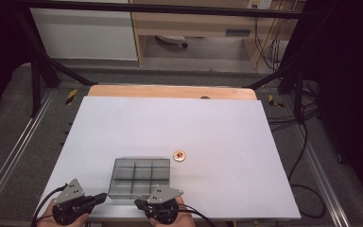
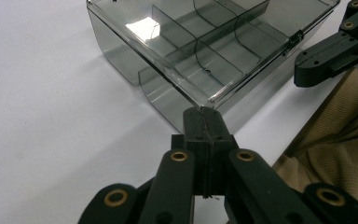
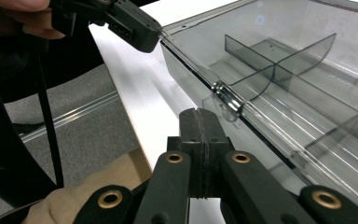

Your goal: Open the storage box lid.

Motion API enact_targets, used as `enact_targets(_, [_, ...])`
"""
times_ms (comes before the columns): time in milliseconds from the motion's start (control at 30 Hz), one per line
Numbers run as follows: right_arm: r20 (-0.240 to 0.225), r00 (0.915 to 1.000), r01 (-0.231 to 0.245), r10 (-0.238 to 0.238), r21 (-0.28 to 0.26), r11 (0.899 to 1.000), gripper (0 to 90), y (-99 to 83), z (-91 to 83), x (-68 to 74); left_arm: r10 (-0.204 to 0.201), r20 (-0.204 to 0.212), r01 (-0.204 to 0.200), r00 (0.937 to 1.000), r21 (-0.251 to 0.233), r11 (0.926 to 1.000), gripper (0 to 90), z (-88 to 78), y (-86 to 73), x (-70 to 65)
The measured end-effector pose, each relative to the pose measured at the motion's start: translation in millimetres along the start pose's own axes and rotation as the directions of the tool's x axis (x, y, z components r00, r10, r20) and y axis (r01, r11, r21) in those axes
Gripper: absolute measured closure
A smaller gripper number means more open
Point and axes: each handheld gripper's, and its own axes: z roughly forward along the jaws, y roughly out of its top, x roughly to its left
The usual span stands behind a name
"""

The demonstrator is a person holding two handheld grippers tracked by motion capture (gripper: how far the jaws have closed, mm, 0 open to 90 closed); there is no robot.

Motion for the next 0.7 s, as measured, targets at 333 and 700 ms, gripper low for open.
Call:
enact_targets(333, [0.018,0.9998,-0.009,0.009,0.007,1.000,90.0,-2.7,-0.3,-4.3,0.016,0.013,-0.017,0.9998,0.012,0.9998,90.0,1.6,0.2,-1.1])
enact_targets(700, [0.021,0.9997,-0.015,0.015,0.003,1.000,90.0,-3.2,-1.0,-3.9,0.015,0.017,-0.015,0.9997,0.010,0.9998,90.0,1.6,0.3,-0.8])
